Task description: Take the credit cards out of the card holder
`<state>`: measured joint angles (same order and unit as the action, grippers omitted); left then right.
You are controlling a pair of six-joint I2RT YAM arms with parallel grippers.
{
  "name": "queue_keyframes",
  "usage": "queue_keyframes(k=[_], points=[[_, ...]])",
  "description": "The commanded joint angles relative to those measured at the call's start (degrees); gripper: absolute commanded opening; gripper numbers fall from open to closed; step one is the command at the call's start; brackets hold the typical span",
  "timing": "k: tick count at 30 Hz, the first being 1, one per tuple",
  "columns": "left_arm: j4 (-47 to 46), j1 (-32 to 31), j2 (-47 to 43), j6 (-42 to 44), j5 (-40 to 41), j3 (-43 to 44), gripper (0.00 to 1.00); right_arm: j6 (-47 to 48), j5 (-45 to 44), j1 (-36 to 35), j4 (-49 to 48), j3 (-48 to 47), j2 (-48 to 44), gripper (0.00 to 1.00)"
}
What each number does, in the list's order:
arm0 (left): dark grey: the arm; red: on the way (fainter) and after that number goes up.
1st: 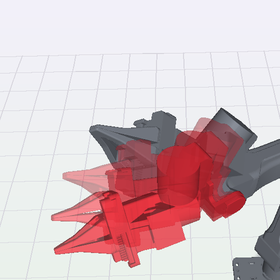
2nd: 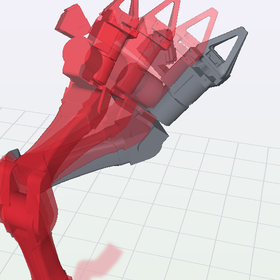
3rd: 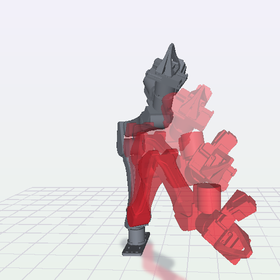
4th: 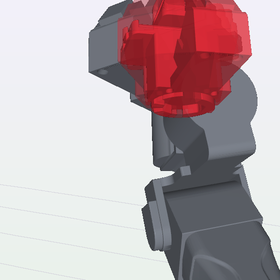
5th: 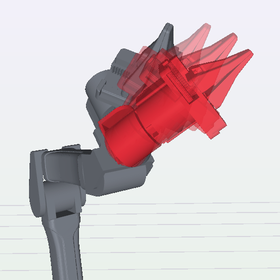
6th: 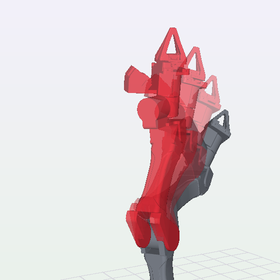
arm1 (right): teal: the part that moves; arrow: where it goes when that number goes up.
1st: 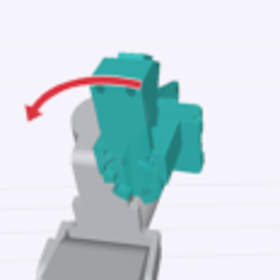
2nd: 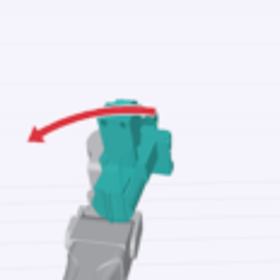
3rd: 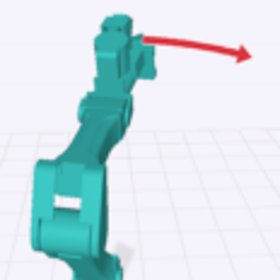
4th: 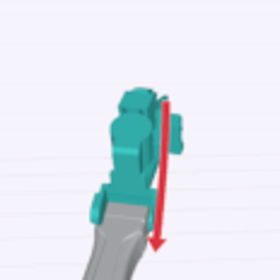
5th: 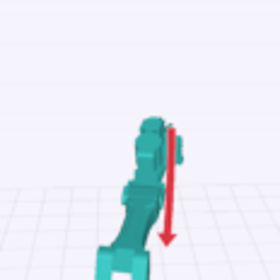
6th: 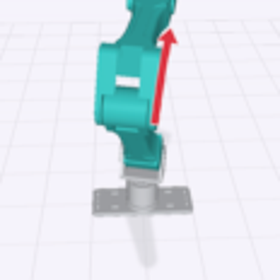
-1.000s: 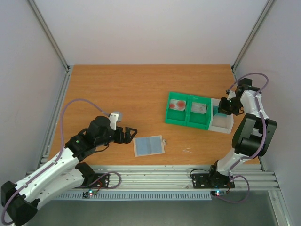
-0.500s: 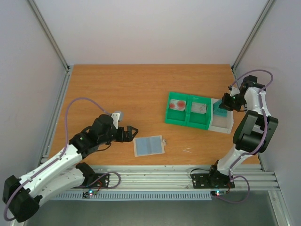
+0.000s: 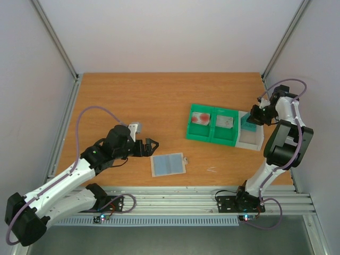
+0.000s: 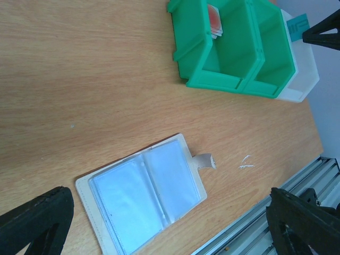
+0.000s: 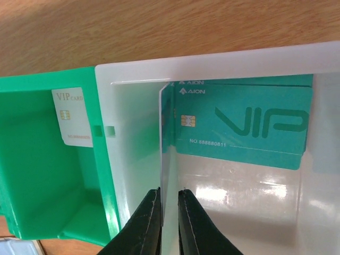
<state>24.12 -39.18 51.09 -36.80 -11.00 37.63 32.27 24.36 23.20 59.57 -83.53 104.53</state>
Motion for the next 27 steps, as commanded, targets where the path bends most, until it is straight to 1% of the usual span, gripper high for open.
queue_keyframes(k=[1,13,19,27], points=[[-2.38,0.23,-0.58,-0.58,0.03,1.18,0.99,0.35,-2.07,0.47,-0.06,-2.07,0.86,0.13],[-1.28,0.28,-1.31,-0.22,0.74,1.40,0.99,-1.12,-6.14,0.47,-1.82,-3.10,2.52,0.16],[-0.50,0.27,-1.97,-0.44,1.14,1.19,0.99,-2.05,-10.51,0.44,-1.48,-4.46,2.73,0.16],[0.12,0.32,-2.47,-1.45,2.13,0.84,0.99,-5.98,-14.40,-0.34,-1.94,-5.14,3.00,0.18]])
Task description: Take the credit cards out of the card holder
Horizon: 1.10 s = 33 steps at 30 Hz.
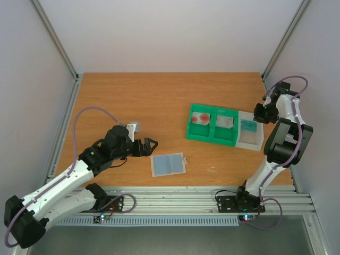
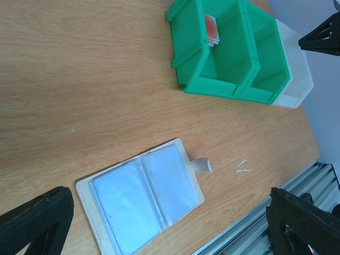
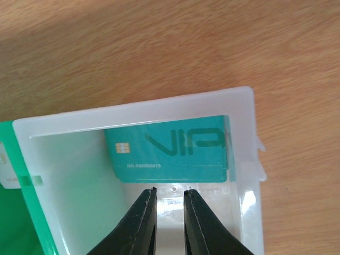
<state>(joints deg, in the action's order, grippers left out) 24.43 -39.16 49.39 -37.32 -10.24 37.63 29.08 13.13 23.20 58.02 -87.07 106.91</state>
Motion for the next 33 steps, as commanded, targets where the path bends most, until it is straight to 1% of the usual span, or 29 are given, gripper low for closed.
queue_keyframes(k=[1,8,15,20,23,29,31,32,33], points=[[-0.15,0.24,-0.66,-1.03,1.36,0.85,0.99,-3.18,-3.45,-0.77,-0.37,-1.69,0.66,0.18],[1.56,0.25,-0.08,-1.26,3.39,0.91,0.99,-9.38,-6.24,-4.22,-0.51,-2.80,-0.92,0.19],[7.00,0.29,0.66,0.75,7.25,3.77,0.99,-14.49,-4.79,-10.28,0.77,-1.25,-6.72,0.25],[9.16,0.26,0.12,2.52,11.99,5.90,0.99,-16.93,-3.88,-18.22,0.76,1.01,-13.19,0.33],[10.22,0.33,0.27,3.44,13.20,7.93,0.99,-18.46,-1.58,-22.34,0.32,2.49,-17.17,0.36],[14.33,0.37,2.09,2.35,17.45,12.52,0.99,-20.15,1.34,-32.86,-0.30,3.85,-23.70,0.44],[15.99,0.46,2.87,2.26,18.02,14.68,0.99,-20.72,2.39,-35.50,0.02,4.36,-25.73,0.48],[16.87,0.45,3.24,2.25,18.13,15.79,0.99,-21.04,3.65,-36.44,-0.38,5.08,-26.91,0.57],[17.64,0.40,3.54,2.45,18.15,16.74,0.99,-21.15,5.17,-37.07,-0.83,6.08,-28.35,0.74]])
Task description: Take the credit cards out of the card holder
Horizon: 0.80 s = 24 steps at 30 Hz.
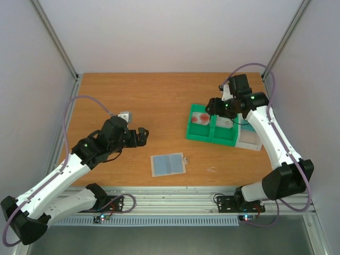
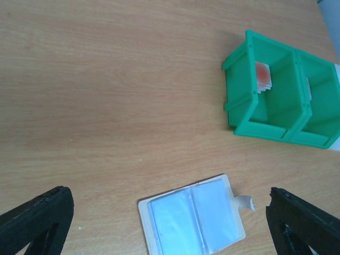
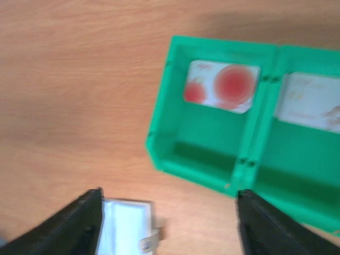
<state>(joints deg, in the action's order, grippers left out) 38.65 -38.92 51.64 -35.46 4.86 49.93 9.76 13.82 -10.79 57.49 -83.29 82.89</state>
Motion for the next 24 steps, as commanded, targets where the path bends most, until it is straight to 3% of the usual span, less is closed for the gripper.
queue_keyframes(k=[1,14,20,24], points=[[4.07,0.22,1.66,0.71,3.06,5.37,0.99,-1.92,5.56,-3.61,-0.70,3.29,-5.71,0.95],[8.32,0.21,2.00,3.47,5.64,13.87,0.99,-0.91,7.06,-4.70,1.69,9.66,-20.38,0.98],[5.99,0.31,-1.74,3.10,5.75,11.98,1.00,-2.17,8.10,-4.68,0.81,13.19,-25.85,0.98],[-0.43,0.20,-6.45,2.94,3.89,6.11,0.99,-1.37,7.48,-4.69,-1.36,17.47,-30.29,0.99]])
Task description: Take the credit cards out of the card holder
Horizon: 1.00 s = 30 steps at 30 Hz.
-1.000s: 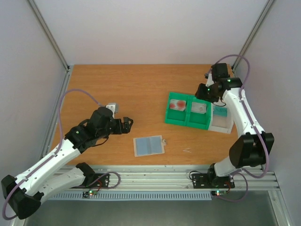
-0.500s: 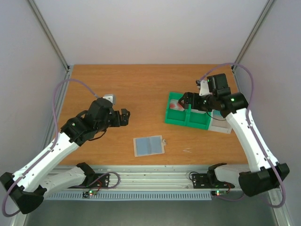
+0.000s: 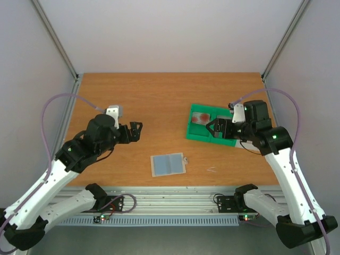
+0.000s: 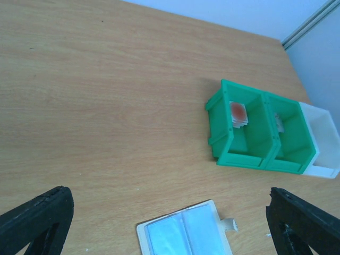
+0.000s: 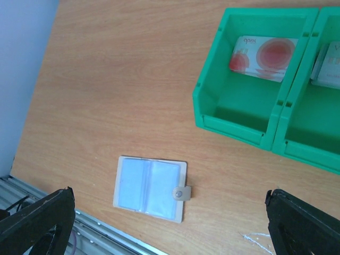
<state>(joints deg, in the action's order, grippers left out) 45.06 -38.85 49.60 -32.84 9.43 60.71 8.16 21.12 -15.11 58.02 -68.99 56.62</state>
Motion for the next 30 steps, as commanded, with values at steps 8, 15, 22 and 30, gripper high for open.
queue_keyframes(k=[8,15,22,30], points=[[-14.11,0.11,-10.61,-2.46,-0.49,-14.74,0.99,-0.80,1.20,-0.37,-4.73,9.52,-11.71,0.98],[-16.25,0.20,-11.17,-3.55,-0.64,-16.76,0.99,-2.50,2.19,-0.35,-5.67,12.57,-12.59,0.98],[-15.58,0.20,-11.13,-2.96,-0.89,-15.97,0.99,-3.42,1.90,-0.40,-5.85,12.86,-12.87,0.98],[-15.42,0.18,-12.21,-1.10,-1.06,-14.65,0.99,-3.92,1.95,-0.36,-5.37,11.11,-12.98,0.98]])
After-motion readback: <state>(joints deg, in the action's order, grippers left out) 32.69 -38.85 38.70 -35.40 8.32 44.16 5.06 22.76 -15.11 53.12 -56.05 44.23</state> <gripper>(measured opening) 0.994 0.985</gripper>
